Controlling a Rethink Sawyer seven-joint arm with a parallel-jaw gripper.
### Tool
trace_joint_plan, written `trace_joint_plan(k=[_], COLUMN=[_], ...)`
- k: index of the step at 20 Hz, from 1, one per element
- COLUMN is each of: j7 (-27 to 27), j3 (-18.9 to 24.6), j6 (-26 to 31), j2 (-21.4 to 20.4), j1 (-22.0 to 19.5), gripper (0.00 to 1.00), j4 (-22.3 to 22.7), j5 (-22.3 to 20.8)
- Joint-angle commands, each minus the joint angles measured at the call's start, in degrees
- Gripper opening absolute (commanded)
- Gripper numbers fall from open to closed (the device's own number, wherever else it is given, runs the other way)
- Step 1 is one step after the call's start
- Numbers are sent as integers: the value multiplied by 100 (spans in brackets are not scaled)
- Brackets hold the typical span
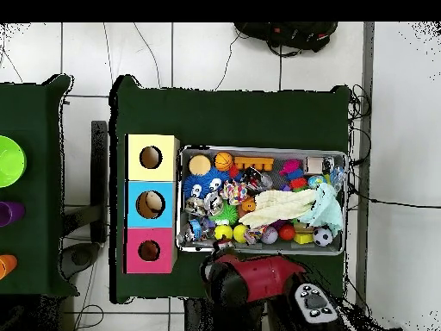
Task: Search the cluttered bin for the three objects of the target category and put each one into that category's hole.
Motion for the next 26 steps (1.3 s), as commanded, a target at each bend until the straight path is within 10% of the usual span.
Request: trace_joint_plan(k=[1, 26], j7=[-941, 287], j3=[1223, 591], j6=[432, -542], j2=[-93, -109], j1=[-767, 493], gripper=[100, 100], j4=[-760, -648], j5=[124, 591])
